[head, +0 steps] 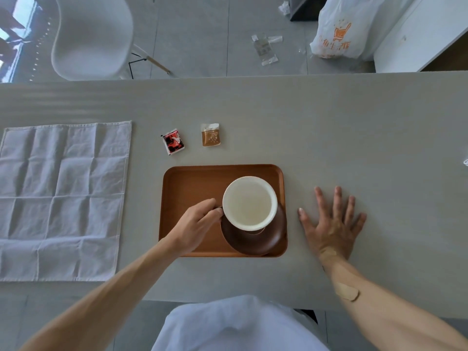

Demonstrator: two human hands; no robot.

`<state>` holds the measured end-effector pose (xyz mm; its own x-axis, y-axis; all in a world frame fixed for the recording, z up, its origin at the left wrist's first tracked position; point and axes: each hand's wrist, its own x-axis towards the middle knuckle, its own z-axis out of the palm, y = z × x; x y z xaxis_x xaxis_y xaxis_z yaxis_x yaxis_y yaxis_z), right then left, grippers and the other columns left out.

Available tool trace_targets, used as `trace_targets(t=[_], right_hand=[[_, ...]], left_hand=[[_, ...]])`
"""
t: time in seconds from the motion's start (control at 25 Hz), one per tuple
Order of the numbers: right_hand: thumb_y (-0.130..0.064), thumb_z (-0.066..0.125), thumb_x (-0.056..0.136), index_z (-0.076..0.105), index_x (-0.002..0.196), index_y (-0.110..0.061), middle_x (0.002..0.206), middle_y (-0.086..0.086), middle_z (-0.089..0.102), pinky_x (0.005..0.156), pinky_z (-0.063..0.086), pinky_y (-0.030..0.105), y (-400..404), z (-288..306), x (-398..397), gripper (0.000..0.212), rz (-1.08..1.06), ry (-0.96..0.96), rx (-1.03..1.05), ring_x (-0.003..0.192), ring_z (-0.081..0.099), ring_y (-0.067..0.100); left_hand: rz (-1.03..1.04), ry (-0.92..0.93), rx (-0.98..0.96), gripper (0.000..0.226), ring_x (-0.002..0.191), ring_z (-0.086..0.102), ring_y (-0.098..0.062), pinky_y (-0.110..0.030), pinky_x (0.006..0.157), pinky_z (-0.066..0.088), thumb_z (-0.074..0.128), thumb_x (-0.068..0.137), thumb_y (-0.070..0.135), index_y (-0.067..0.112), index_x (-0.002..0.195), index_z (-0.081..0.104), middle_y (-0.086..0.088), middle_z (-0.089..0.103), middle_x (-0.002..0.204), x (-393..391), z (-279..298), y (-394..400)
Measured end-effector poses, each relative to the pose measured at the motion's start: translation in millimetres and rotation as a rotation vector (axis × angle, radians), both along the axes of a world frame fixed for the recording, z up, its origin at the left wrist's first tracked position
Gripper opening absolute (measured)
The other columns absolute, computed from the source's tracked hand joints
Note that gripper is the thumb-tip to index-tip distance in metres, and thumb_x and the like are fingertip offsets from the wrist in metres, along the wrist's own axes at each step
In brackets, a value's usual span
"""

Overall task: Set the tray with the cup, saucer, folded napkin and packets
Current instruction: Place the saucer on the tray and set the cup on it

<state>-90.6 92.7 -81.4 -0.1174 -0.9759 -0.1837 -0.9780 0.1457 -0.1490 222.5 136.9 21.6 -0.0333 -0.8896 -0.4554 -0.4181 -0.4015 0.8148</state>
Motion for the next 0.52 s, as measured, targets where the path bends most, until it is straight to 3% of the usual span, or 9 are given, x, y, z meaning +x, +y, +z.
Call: trace_targets(t=[0.24, 0.52], right_hand=[[-0.076, 0.027, 0.081, 0.016, 0.148, -0.05, 0.163, -0.003, 0.012, 0.116, 0.005, 0.063, 0, 3, 1, 0.073, -0.01, -0.018, -0.002, 0.149, 0.006, 0.031], [-0.076, 0.028, 0.081, 0.015, 0.148, -0.051, 0.163, -0.003, 0.012, 0.116, 0.005, 0.063, 1, 2, 1, 0.072, -0.009, -0.025, -0.005, 0.149, 0.006, 0.031]], left_hand=[[-0.046, -0.012, 0.025, 0.035, 0.07, 0.042, -0.021, -0.047, 0.066, 0.038, 0.046, 0.095, 0.029, -0.001, 0.077, 0.047, -0.016, 0.049, 0.075, -9, -7, 12], [-0.196, -0.117, 0.027, 0.024, 0.07, 0.047, -0.01, -0.023, 0.064, 0.037, 0.047, 0.101, 0.018, 0.01, 0.079, 0.055, -0.005, 0.055, 0.078, -9, -16, 8]])
